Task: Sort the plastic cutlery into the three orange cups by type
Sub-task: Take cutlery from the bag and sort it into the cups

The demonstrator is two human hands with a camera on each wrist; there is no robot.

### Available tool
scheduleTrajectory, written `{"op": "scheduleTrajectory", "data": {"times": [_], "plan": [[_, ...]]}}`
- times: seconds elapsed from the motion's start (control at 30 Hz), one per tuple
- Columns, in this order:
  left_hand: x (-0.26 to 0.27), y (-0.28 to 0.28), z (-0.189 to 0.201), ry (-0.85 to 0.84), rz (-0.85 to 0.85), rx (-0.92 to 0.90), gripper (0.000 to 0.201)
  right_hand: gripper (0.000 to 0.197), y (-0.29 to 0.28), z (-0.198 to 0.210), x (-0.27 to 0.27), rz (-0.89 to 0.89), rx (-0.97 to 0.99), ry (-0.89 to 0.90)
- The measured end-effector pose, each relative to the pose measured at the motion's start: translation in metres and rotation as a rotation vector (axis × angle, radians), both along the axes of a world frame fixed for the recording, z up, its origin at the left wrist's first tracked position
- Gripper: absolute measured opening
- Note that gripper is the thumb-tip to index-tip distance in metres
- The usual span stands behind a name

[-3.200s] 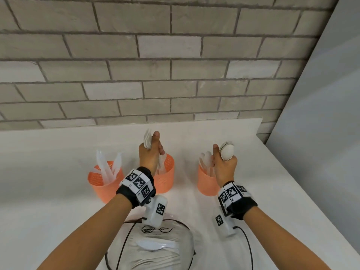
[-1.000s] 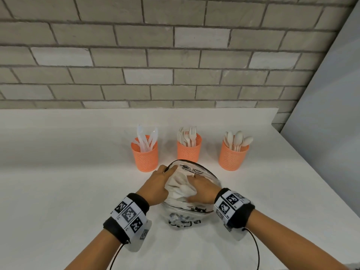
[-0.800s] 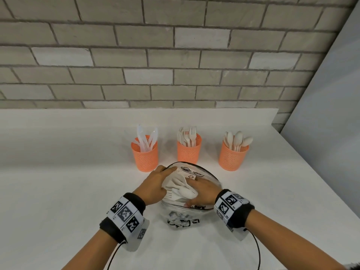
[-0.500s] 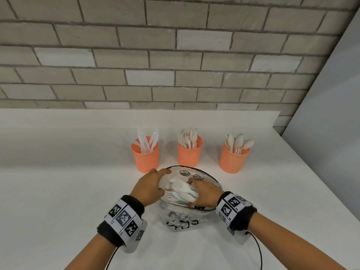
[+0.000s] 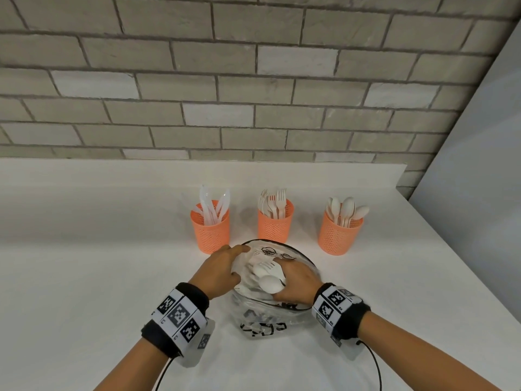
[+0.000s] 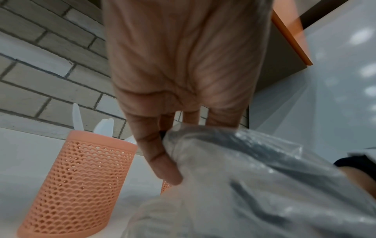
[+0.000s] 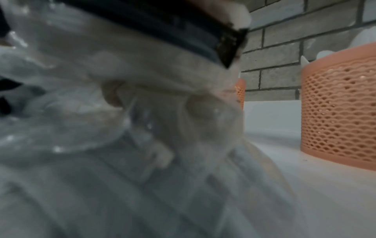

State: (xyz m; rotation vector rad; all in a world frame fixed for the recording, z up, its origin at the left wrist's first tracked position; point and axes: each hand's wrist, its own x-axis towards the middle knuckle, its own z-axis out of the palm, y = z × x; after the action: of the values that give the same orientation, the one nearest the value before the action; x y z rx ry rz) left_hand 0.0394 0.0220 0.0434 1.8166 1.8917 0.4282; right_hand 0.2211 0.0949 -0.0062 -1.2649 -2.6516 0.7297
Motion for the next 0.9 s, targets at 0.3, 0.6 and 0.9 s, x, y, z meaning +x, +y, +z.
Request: {"op": "scheduleTrajectory", "data": {"times": [0.3, 0.6, 0.9], "plan": [[-0.007, 0.002, -0.001, -0.015, 0.002, -0.004, 0.06, 0.037, -0.003, 0.0, 0.001, -0.002, 0.04, 0.004], [-0.003, 0.001, 0.0, 0.063, 0.041, 0.048, 0.056, 0.023, -0.007, 0.004, 0.006, 0.032, 0.054, 0.074], [-0.002, -0.001, -0.002, 0.046, -0.003, 0.017, 0.053, 0.02, -0.014, 0.018, 0.007, -0.043, -0.089, 0.262]]}}
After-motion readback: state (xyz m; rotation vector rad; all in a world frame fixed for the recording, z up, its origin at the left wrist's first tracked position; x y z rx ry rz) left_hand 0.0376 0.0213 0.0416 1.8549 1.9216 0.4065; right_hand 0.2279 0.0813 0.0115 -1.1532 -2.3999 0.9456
